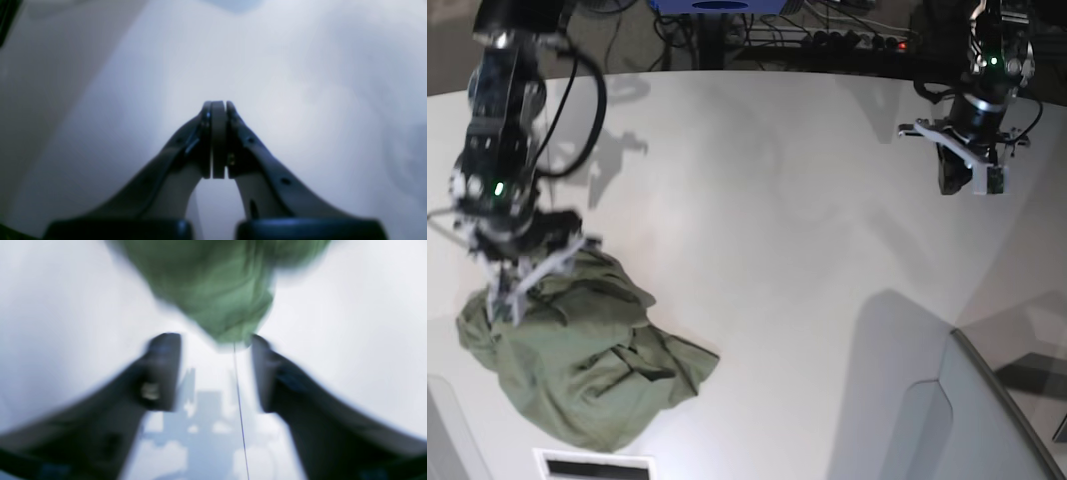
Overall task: Layout the t-shirt on the table in an organized manner, then fold the t-shirt properly
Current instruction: 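Grasp the edge of the green t-shirt with the right gripper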
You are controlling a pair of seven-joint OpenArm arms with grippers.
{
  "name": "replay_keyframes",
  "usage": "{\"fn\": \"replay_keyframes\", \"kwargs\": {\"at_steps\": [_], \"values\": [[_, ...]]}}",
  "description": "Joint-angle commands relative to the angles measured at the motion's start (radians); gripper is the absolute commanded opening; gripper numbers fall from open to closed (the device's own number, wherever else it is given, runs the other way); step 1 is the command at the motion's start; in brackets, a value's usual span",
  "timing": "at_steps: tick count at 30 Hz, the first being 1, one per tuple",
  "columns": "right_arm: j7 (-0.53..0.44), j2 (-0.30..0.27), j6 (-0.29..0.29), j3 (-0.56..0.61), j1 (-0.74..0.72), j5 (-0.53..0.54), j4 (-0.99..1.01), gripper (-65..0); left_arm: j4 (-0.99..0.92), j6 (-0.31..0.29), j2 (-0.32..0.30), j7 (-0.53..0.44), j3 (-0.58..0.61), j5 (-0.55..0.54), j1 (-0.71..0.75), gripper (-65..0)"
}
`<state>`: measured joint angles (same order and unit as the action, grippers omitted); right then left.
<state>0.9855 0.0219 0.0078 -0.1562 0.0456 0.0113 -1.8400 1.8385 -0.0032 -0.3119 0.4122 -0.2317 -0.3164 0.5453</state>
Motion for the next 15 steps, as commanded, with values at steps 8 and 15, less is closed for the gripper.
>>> {"fn": "replay_keyframes", "kwargs": {"at_steps": [8,15], "values": [[-0.147,-0.010,0.194,-0.262,-0.266,-0.009,0.333,-14.4,0.011,0.007,0.032,0.032,-0.007,0.004,-0.089,-65.0],[-0.167,-0.027,0.298,-0.379,-0.362,-0.010,0.432,-16.8,0.005,0.007,0.033,0.034,-0.013,0.012,-0.109,-65.0]]}}
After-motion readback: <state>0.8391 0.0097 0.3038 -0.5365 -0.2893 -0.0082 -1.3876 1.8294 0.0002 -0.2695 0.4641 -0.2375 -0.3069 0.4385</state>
